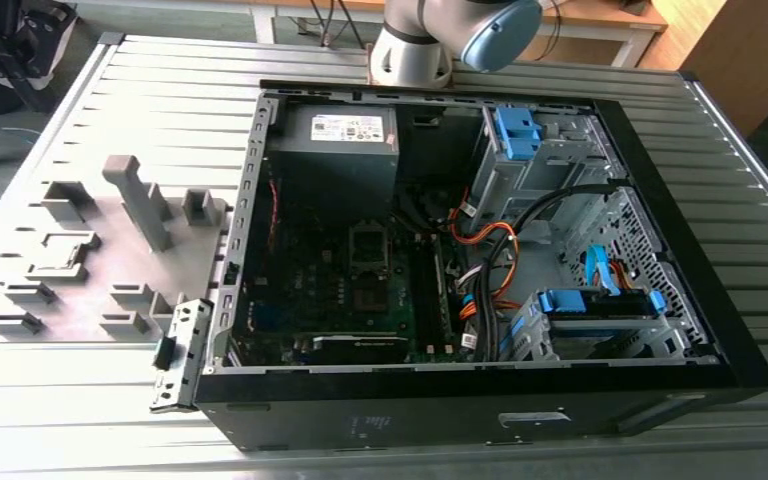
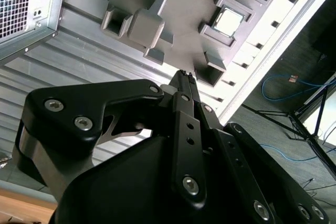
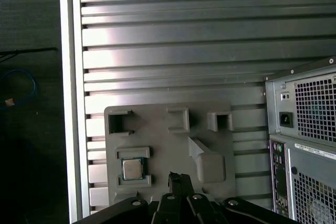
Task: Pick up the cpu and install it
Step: 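Reach for the cpu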
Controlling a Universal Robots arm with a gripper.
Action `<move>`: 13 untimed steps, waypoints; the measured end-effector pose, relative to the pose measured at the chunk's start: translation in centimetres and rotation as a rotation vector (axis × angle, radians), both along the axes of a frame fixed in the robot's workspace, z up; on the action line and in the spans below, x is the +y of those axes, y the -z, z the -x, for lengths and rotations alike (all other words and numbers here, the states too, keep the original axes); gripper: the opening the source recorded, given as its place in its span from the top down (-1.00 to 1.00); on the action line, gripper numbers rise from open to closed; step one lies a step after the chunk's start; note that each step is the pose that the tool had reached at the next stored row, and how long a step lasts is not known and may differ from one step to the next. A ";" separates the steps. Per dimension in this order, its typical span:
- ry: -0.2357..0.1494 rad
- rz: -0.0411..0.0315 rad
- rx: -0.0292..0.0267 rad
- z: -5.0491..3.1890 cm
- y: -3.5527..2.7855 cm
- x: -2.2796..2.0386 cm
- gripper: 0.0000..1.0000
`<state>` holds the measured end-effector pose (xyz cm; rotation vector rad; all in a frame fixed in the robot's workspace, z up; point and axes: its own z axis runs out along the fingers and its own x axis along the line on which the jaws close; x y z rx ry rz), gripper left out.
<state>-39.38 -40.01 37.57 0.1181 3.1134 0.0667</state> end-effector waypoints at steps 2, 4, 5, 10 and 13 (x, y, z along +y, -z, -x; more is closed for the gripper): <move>0.000 0.0008 -0.0001 0.00 0.01 -0.03 0.79; 0.000 0.0016 0.0000 0.01 0.00 -0.11 0.79; 0.000 0.0018 0.0000 0.01 0.00 -0.16 0.79; 0.000 0.0026 0.0000 0.05 0.01 -0.56 0.79; 0.000 0.0027 -0.0001 0.05 0.01 -0.65 0.79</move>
